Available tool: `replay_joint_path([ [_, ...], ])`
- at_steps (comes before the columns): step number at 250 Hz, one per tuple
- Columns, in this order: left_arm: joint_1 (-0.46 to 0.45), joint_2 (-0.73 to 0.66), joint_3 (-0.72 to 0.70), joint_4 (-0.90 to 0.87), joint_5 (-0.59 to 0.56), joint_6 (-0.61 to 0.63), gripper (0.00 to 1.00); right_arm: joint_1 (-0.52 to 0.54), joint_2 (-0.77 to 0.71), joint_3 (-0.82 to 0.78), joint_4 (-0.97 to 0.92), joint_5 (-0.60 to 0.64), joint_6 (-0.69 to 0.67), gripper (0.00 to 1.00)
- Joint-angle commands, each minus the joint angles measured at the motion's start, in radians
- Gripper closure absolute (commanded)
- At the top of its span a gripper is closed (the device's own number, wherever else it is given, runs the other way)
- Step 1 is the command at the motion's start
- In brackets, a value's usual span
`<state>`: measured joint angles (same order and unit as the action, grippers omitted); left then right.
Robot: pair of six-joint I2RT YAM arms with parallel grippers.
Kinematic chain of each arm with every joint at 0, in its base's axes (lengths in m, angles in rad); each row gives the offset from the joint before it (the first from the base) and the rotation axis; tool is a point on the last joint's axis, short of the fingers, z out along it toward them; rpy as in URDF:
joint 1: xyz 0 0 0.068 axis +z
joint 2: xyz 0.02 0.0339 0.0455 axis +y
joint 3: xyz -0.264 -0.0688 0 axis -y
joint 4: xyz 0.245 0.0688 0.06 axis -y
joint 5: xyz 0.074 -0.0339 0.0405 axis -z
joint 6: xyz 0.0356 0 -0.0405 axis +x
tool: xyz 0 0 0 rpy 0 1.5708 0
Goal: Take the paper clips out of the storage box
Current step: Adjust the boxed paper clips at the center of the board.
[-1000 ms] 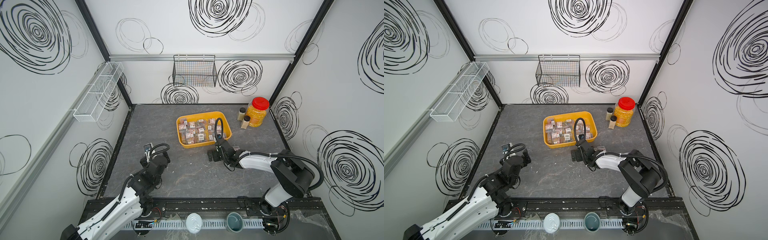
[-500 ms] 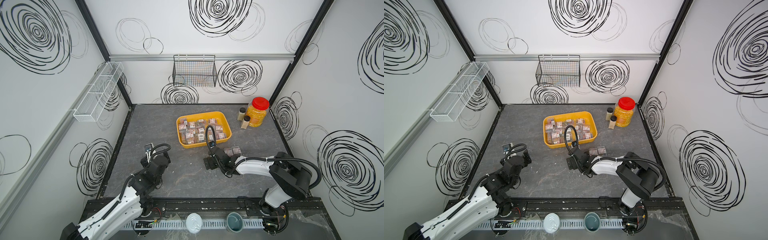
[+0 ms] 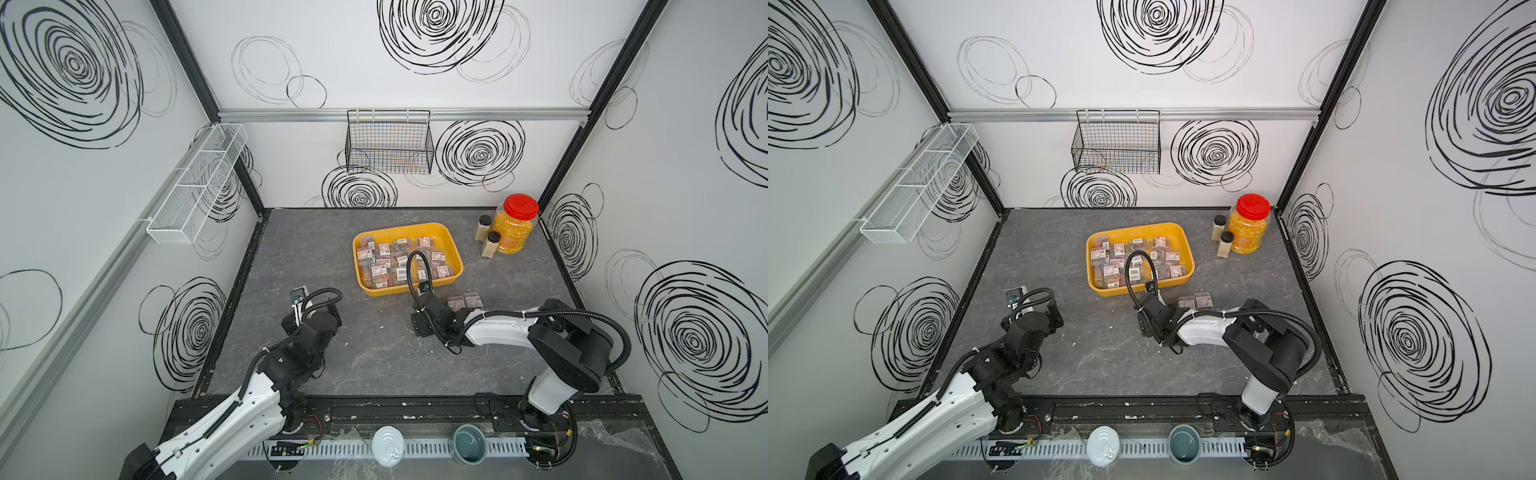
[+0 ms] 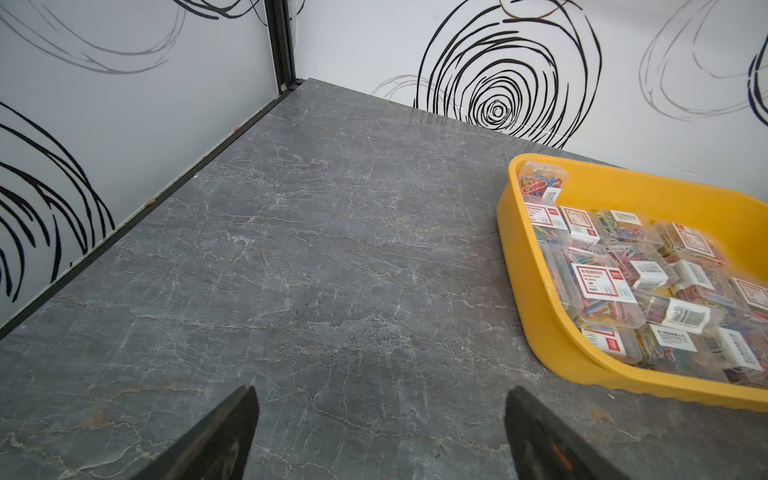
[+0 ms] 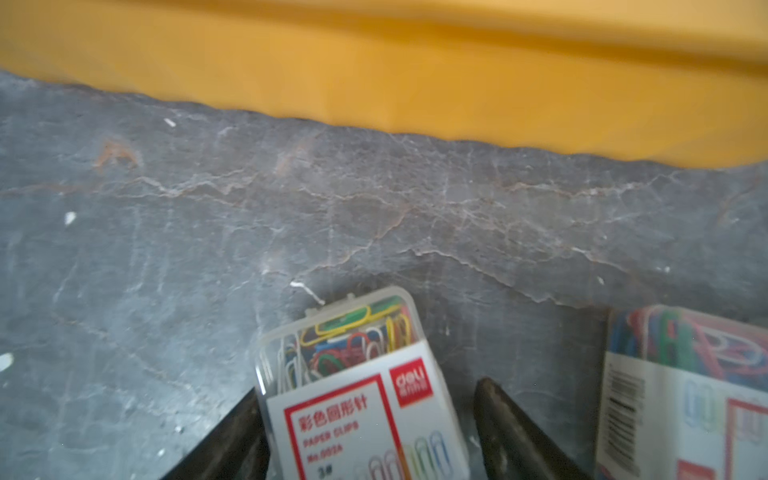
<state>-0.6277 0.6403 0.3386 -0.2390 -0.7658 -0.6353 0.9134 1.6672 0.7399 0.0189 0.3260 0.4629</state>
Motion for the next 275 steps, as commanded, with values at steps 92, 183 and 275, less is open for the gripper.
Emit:
replay_joint_path([
  [92, -0.015, 0.016, 0.037, -0.009, -0.047, -0.02, 0.04, -0.016, -0.057, -0.018, -0.075, 0.074, 0.179, 0.5],
  [183, -0.025, 0.016, 0.036, -0.009, -0.059, -0.021, 0.03, -0.046, -0.097, -0.022, -0.11, 0.129, 0.211, 0.48],
  [275, -0.027, 0.032, 0.043, -0.01, -0.064, -0.023, 0.03, -0.088, -0.042, 0.004, -0.083, 0.145, 0.134, 0.43],
])
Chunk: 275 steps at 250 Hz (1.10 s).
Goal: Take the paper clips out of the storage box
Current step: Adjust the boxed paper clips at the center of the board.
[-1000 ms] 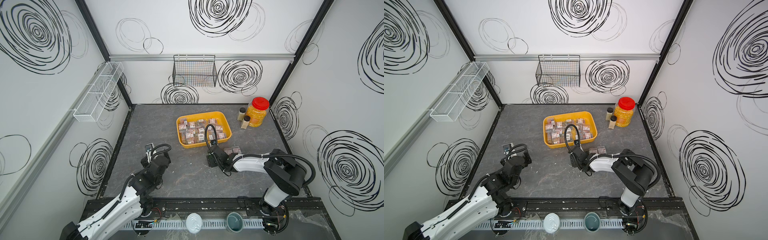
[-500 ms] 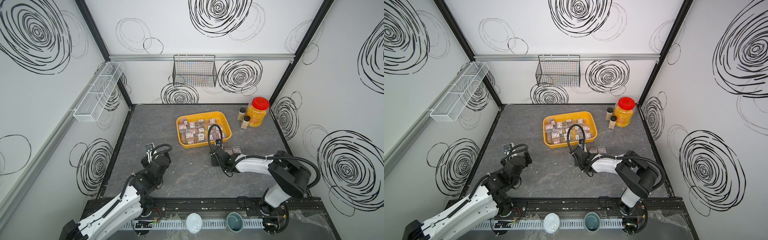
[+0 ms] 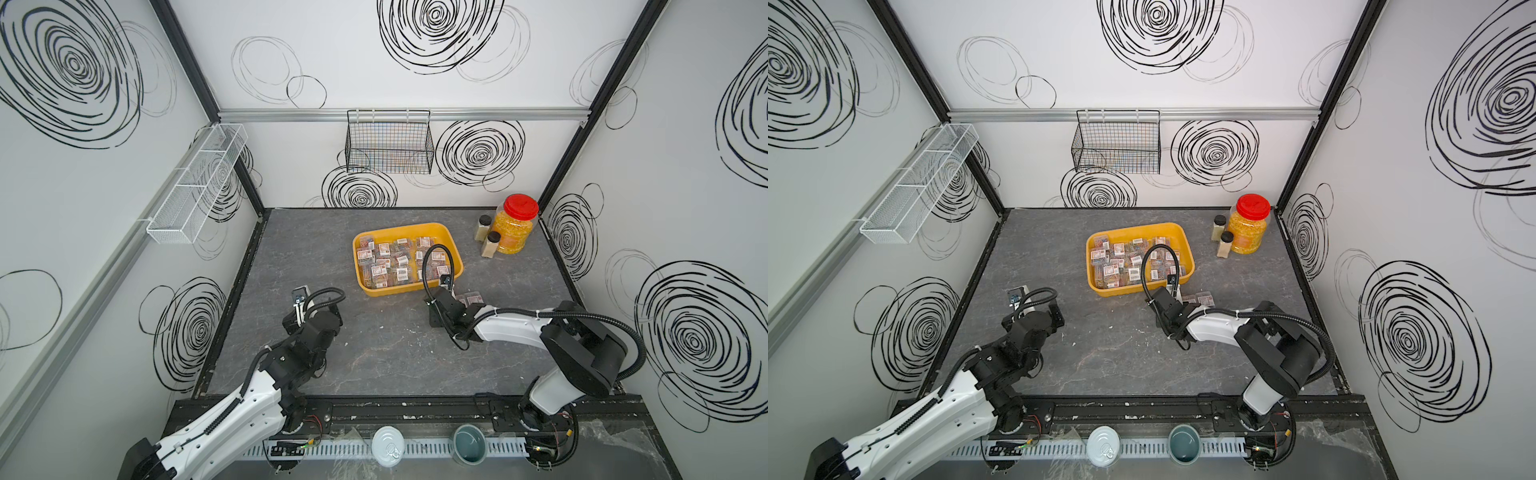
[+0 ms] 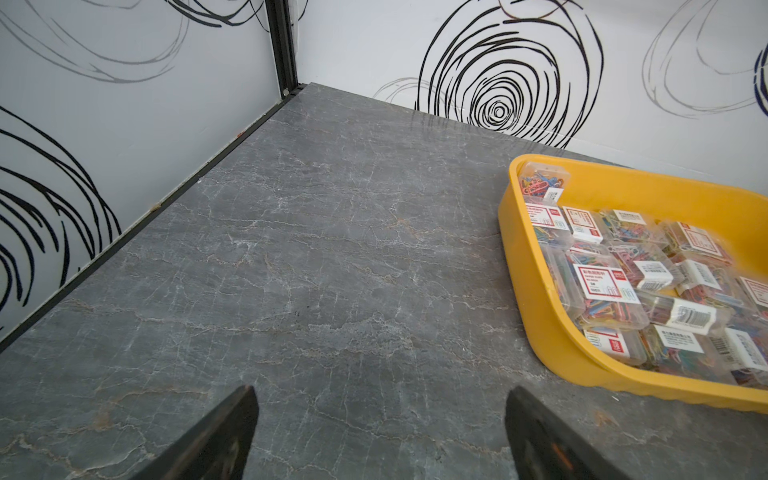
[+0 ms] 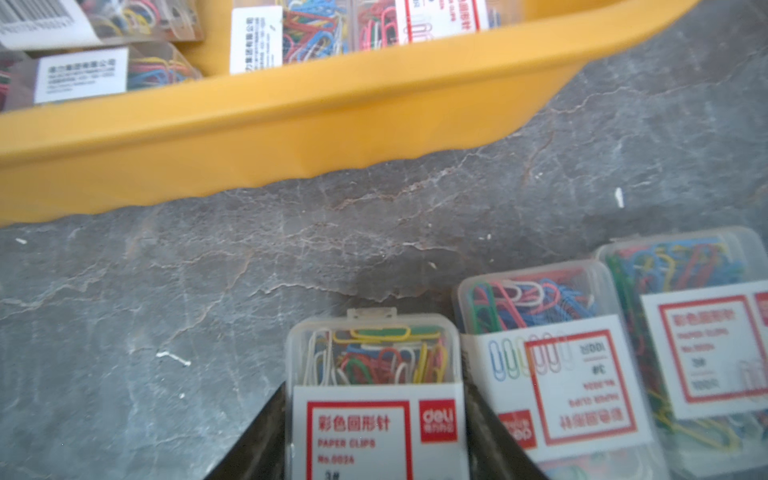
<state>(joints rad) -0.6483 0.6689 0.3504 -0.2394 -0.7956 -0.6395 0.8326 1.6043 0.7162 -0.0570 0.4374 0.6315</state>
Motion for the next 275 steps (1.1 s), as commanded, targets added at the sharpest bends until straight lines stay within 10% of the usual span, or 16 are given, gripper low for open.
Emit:
replay_joint_path([
  [1, -0.007, 0.004, 0.03, -0.01, -0.034, -0.019, 0.04, -0.007, 0.021, 0.028, -0.007, 0.033, -0.036, 0.43],
  [61, -0.008, 0.019, 0.036, -0.007, -0.036, -0.019, 0.04, -0.015, 0.004, 0.025, -0.004, 0.045, -0.055, 0.3],
  [187, -0.018, 0.026, 0.038, -0.006, -0.042, -0.017, 0.03, 0.06, -0.161, -0.023, -0.028, 0.044, -0.038, 0.39],
  [275, -0.023, 0.018, 0.037, -0.01, -0.05, -0.02, 0.03, 0.094, 0.004, 0.042, -0.067, 0.095, -0.01, 0.39],
])
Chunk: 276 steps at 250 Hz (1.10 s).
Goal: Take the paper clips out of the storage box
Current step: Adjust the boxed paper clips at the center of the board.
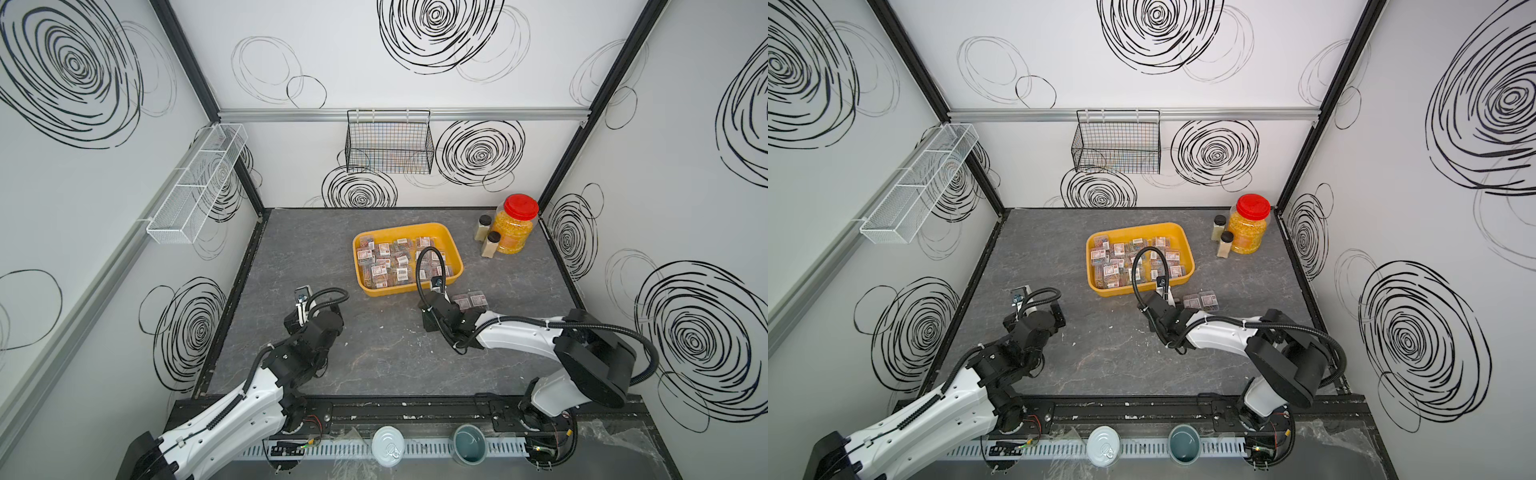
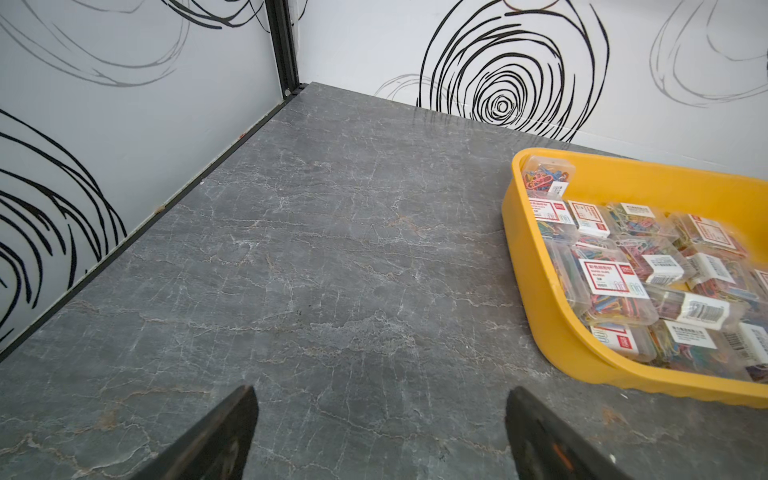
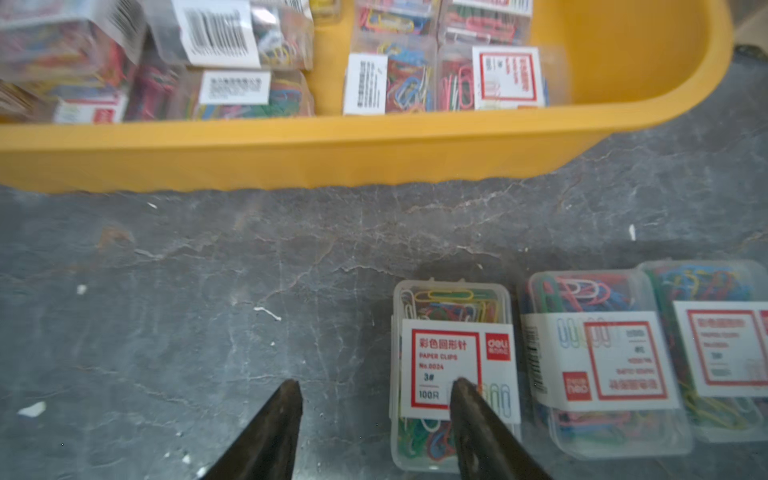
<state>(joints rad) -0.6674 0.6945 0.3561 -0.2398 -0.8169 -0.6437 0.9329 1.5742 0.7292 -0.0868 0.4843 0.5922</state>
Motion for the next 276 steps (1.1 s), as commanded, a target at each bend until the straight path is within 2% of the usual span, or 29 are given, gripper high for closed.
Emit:
replay_joint_path([
  [1, -0.005, -0.007, 0.031, -0.01, -0.028, -0.015, 0.03, -0.006, 0.034, 0.028, -0.037, 0.048, 0.029, 0.39],
  [71, -0.008, -0.002, 0.033, -0.009, -0.035, -0.019, 0.03, -0.033, 0.069, 0.018, -0.035, 0.062, 0.034, 0.39],
  [158, -0.012, 0.013, 0.038, -0.008, -0.039, -0.017, 0.03, -0.053, 0.029, 0.021, -0.024, 0.035, 0.008, 0.4],
  [186, -0.012, 0.013, 0.038, -0.01, -0.042, -0.019, 0.03, -0.056, -0.047, 0.015, -0.027, 0.008, -0.007, 0.4],
  [224, -0.014, 0.02, 0.038, -0.008, -0.041, -0.016, 0.03, -0.096, -0.232, -0.039, -0.001, -0.078, -0.047, 0.38],
  [251, -0.019, 0.025, 0.039, 0.01, -0.031, -0.008, 0.03, -0.191, -0.384, -0.109, 0.019, -0.138, -0.079, 0.34],
  [276, -0.018, 0.037, 0.051, 0.059, 0.025, 0.023, 0.03, -0.34, -0.484, -0.166, 0.03, -0.208, -0.107, 0.33],
])
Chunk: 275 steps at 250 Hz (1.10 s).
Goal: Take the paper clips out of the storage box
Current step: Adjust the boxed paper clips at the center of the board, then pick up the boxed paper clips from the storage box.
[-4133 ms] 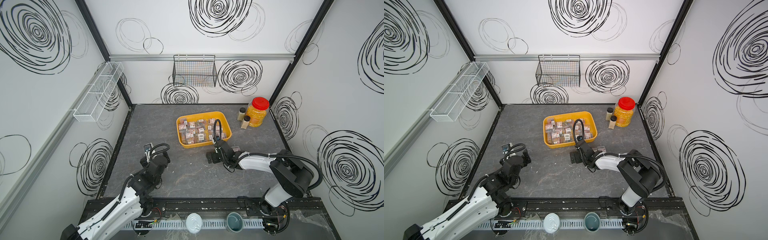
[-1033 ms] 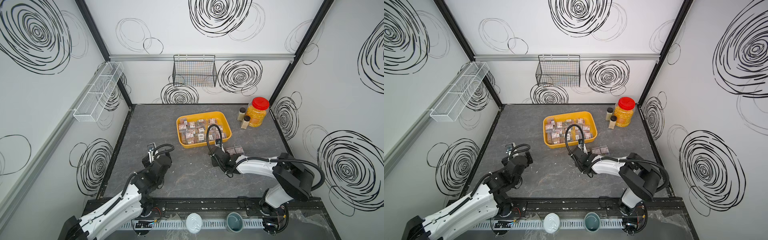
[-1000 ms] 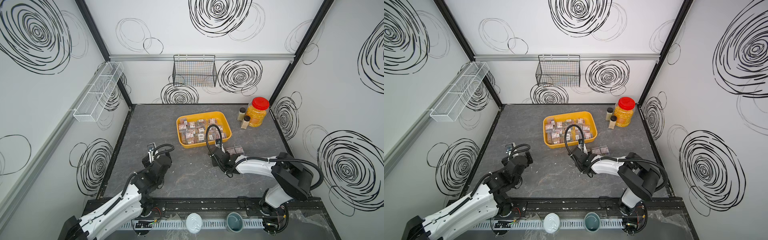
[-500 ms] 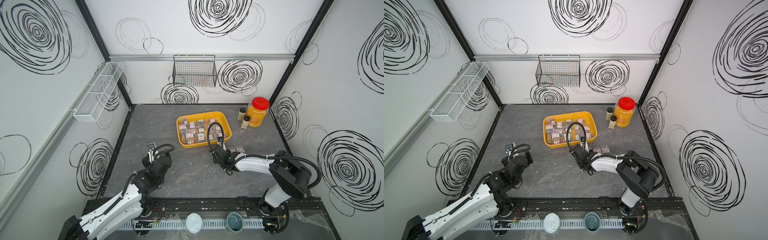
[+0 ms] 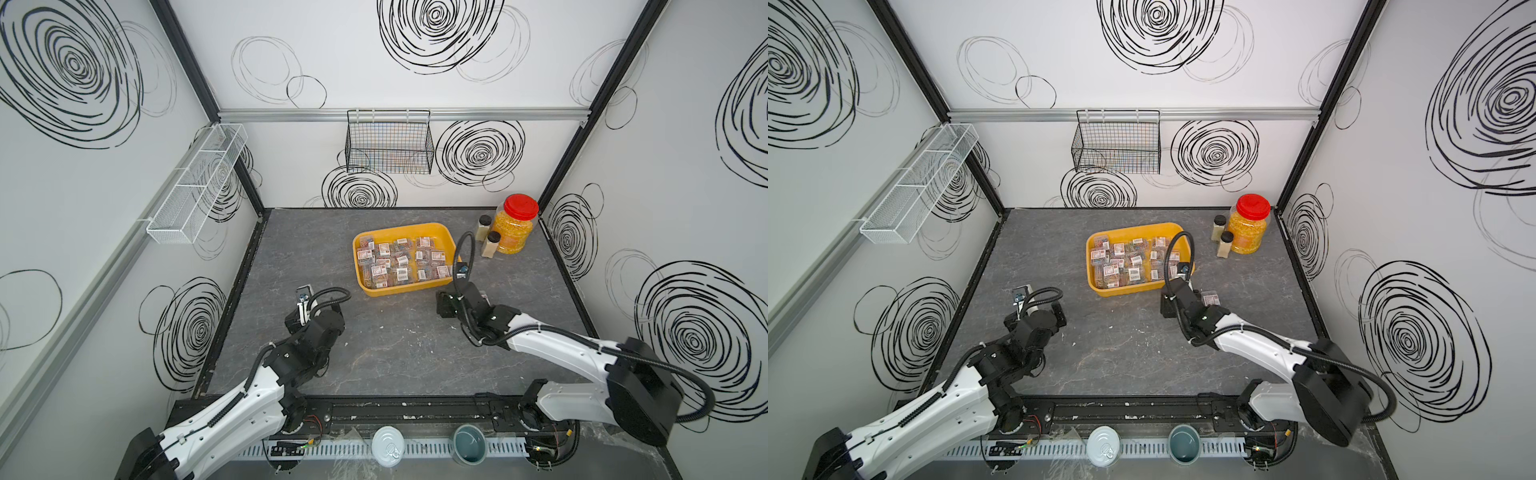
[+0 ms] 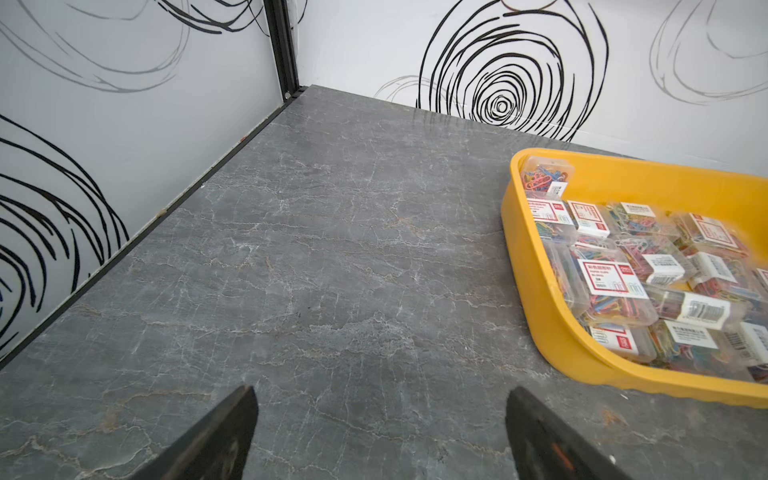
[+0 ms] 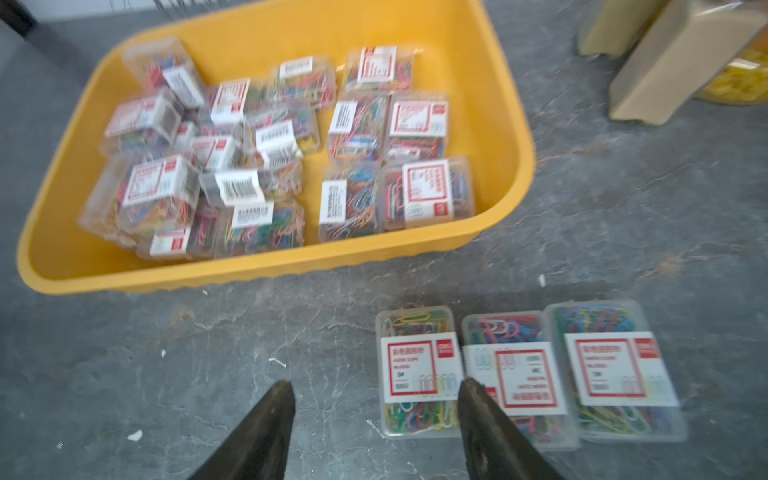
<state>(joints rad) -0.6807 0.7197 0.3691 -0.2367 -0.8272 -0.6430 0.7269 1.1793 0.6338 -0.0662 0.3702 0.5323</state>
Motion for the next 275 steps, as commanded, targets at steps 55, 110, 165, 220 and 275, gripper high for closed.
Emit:
replay_joint_path([
  [55, -0.015, 0.199, 0.183, 0.261, 0.255, 0.069, 0.05, -0.492, -0.135, -0.171, 0.081, -0.201, -0.007, 0.34],
  [110, -0.033, 0.586, 0.552, 0.167, 0.254, 0.139, 0.1, -0.564, -0.128, -0.243, 0.16, -0.094, 0.055, 0.34],
  [165, -0.004, 0.886, 0.809, 0.113, 0.223, 0.148, 0.18, -0.566, -0.141, -0.272, 0.203, -0.095, 0.058, 0.33],
  [220, 0.021, 1.084, 0.967, 0.045, 0.108, 0.085, 0.21, -0.516, -0.136, -0.269, 0.195, -0.058, 0.048, 0.31],
  [275, 0.037, 1.125, 0.961, 0.101, -0.002, 0.071, 0.21, -0.414, -0.091, -0.235, 0.181, 0.062, 0.033, 0.29],
])
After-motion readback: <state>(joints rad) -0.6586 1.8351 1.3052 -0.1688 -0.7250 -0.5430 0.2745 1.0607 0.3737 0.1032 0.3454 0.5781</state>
